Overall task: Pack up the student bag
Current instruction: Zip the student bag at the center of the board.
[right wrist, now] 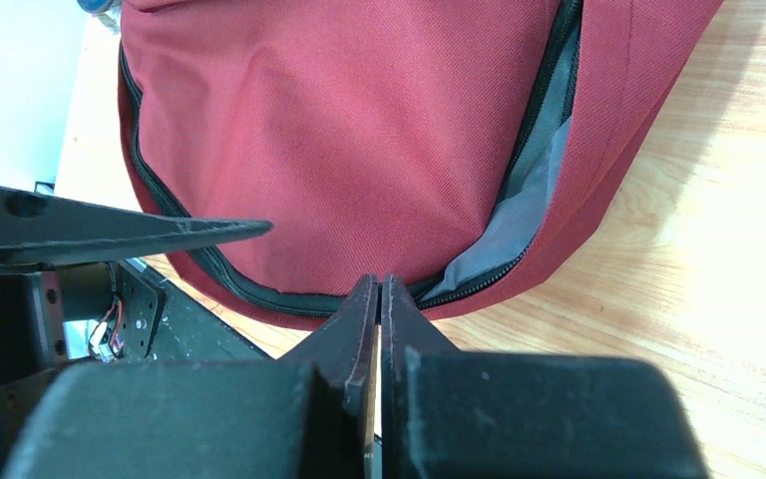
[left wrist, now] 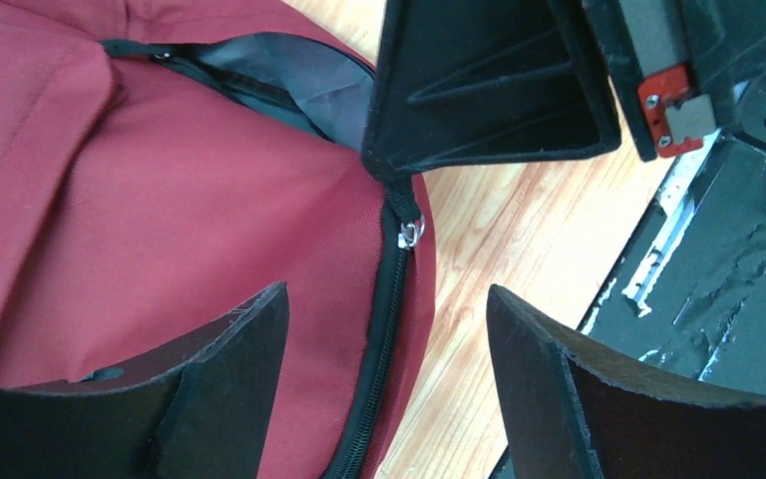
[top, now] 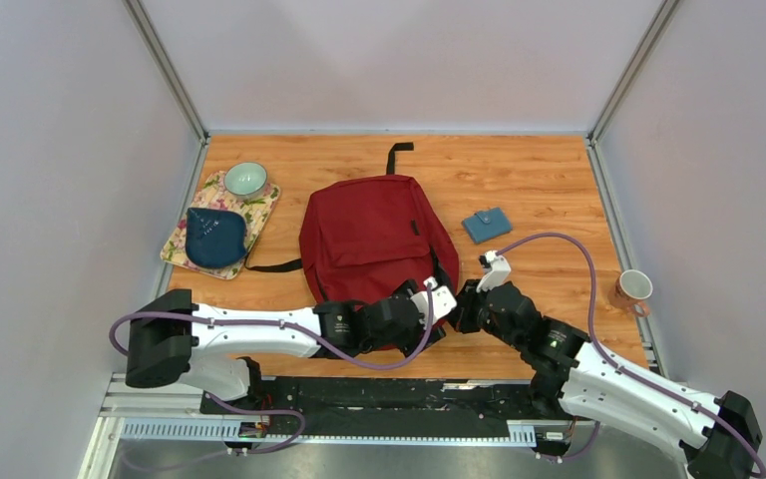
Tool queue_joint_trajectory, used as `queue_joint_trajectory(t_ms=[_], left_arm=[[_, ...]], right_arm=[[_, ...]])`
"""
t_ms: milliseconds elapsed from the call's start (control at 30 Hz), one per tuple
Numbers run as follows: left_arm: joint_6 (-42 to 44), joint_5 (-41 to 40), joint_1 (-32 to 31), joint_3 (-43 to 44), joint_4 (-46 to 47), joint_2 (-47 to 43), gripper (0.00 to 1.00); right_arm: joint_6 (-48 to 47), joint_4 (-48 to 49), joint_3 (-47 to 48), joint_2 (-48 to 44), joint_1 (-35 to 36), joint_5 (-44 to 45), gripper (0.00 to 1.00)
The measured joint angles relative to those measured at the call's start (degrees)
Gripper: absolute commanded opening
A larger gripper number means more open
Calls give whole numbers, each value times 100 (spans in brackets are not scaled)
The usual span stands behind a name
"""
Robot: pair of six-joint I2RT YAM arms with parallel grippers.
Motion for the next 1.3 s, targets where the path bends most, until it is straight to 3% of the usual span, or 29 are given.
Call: queue_joint_trajectory(t_ms=[333, 600, 933, 1300], left_arm=[[-101, 31, -2, -323, 337, 293, 45], [-186, -205, -4, -352, 485, 616, 0], [-492, -146, -4, -697, 800, 566, 0], [-1252, -118, 22, -1788, 1528, -225, 0]], right_arm=[[28, -44, 37, -37, 0, 4, 0], [33, -48, 61, -37, 0, 2, 0], [20, -111, 140, 391, -101, 229, 0], [-350, -116, 634, 1180, -1086, -470, 0]])
